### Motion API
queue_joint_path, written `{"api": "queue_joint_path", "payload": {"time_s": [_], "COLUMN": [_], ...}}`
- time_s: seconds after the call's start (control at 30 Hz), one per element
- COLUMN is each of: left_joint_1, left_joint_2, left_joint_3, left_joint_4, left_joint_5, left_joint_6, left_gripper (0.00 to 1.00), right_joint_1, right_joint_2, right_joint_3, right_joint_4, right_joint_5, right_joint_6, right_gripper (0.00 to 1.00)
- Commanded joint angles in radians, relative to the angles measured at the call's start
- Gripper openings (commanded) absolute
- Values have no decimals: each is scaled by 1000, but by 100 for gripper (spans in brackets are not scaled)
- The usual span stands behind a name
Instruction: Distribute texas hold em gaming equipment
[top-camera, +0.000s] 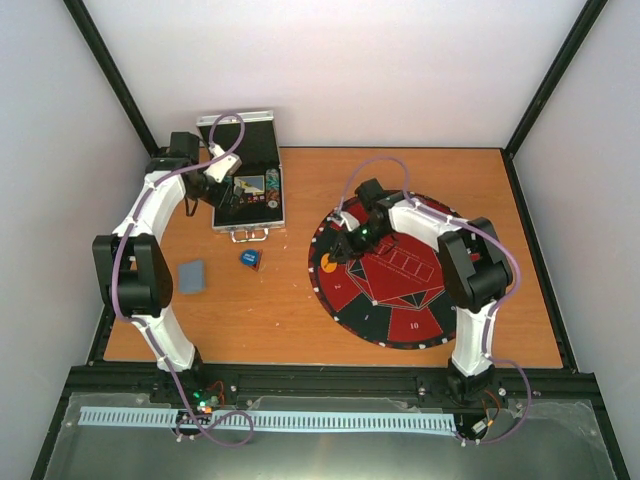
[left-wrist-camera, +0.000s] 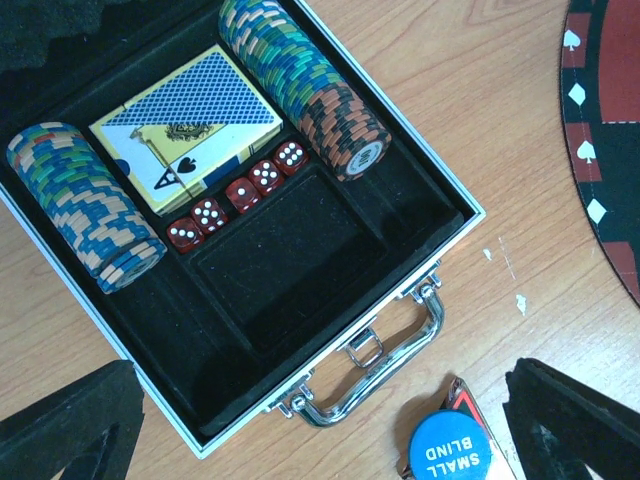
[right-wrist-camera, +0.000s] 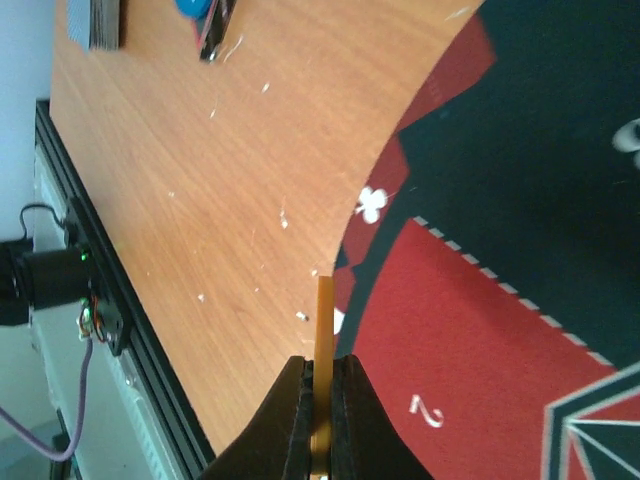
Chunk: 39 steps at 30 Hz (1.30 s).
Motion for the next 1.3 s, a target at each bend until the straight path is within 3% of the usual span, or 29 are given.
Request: {"api": "queue_joint_path", "payload": {"time_s": [0.0, 0.53, 0.8, 1.27], "left_joint_1": [-2, -2, -2, -13], "left_joint_2": [-10, -15, -8, -25], "left_joint_3": [-7, -15, -15, -55], "left_joint_4": [20, 17, 13, -62], "left_joint_5": [-4, -8, -12, -17], "left_joint_6": [-11, -6, 3, 32], "left_gripper": [100, 100, 100, 96], "right_joint_1": [46, 99, 99, 99], "right_joint_2": [7, 156, 155, 134], "right_joint_3": [-28, -37, -9, -1], "right_joint_4": [0, 20, -24, -37], "right_joint_5": [-52, -108, 31, 79], "right_joint_6": [-27, -52, -47, -47], "right_gripper": [3, 3, 6, 7]}}
